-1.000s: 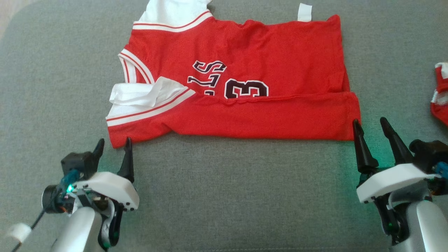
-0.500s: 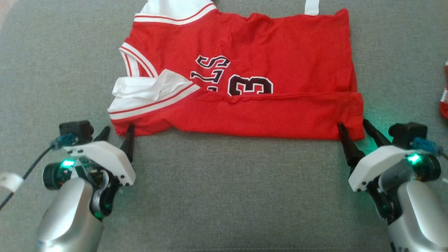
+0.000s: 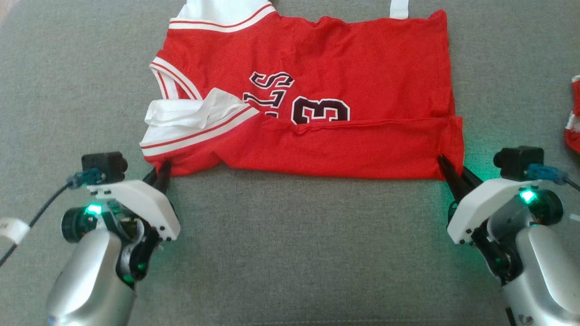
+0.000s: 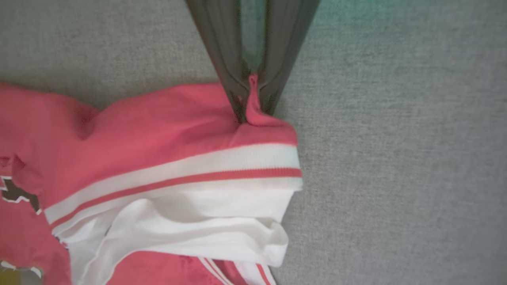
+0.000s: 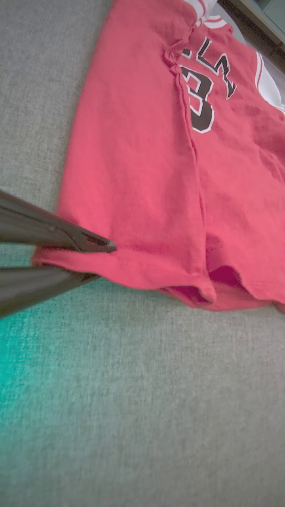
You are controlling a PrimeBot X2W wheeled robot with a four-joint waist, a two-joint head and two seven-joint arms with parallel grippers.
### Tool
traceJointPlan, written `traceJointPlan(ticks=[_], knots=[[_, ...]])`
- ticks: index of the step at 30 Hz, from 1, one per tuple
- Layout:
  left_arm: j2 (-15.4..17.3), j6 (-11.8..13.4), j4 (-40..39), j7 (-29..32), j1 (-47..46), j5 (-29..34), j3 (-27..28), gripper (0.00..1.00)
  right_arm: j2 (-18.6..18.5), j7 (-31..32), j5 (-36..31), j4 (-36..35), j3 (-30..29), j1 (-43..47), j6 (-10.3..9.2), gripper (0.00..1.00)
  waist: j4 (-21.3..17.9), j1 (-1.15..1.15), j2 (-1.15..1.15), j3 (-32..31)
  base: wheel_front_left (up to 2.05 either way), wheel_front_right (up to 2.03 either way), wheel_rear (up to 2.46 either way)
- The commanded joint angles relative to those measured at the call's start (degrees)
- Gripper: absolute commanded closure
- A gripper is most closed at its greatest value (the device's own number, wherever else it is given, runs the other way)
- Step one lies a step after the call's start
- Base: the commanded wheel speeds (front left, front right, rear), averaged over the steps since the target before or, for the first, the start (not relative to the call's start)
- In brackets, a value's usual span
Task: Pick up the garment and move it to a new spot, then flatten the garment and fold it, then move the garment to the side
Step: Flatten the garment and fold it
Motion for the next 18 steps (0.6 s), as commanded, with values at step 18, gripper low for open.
traceJointPlan(ticks=[18], knots=[[4.99, 12.81, -27.86, -1.89, 24.2, -1.87, 10.43, 1.0, -0.03, 4.54, 0.99, -14.68, -3.61, 15.1, -0.05, 1.0, 1.07, 0.0, 0.0, -6.34, 0.0, 0.0, 0.0]])
